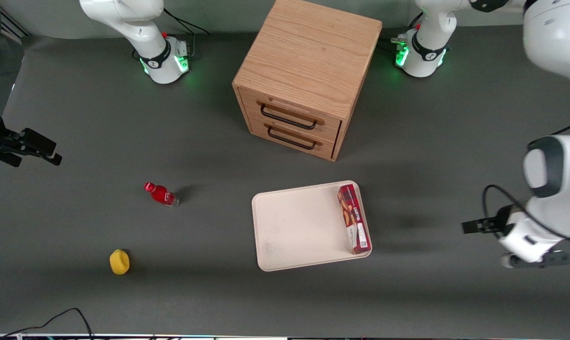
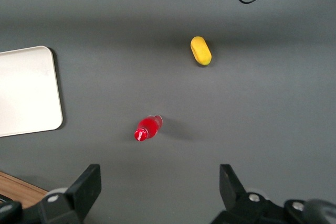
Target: Place red cookie box on tray
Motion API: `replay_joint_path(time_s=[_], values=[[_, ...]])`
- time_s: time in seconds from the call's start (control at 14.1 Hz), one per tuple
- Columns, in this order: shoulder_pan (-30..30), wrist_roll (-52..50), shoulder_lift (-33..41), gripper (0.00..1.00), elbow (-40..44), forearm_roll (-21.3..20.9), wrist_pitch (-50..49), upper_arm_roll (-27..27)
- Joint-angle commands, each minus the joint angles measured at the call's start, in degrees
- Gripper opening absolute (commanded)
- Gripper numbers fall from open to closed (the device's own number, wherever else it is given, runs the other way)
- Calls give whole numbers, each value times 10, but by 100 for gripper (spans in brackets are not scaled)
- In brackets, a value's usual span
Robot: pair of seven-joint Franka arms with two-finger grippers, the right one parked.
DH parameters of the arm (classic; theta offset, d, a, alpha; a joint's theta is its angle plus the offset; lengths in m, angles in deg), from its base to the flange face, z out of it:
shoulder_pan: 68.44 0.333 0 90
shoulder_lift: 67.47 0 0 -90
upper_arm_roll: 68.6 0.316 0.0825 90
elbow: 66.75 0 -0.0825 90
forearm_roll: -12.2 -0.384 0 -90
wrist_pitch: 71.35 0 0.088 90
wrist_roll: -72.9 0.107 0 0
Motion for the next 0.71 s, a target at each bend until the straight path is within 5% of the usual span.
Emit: replay_joint_path(time_s=[0.0, 0.64], values=[[40, 96, 73, 100, -10, -1, -62, -4], [38, 92, 181, 100, 21, -4, -199, -11]])
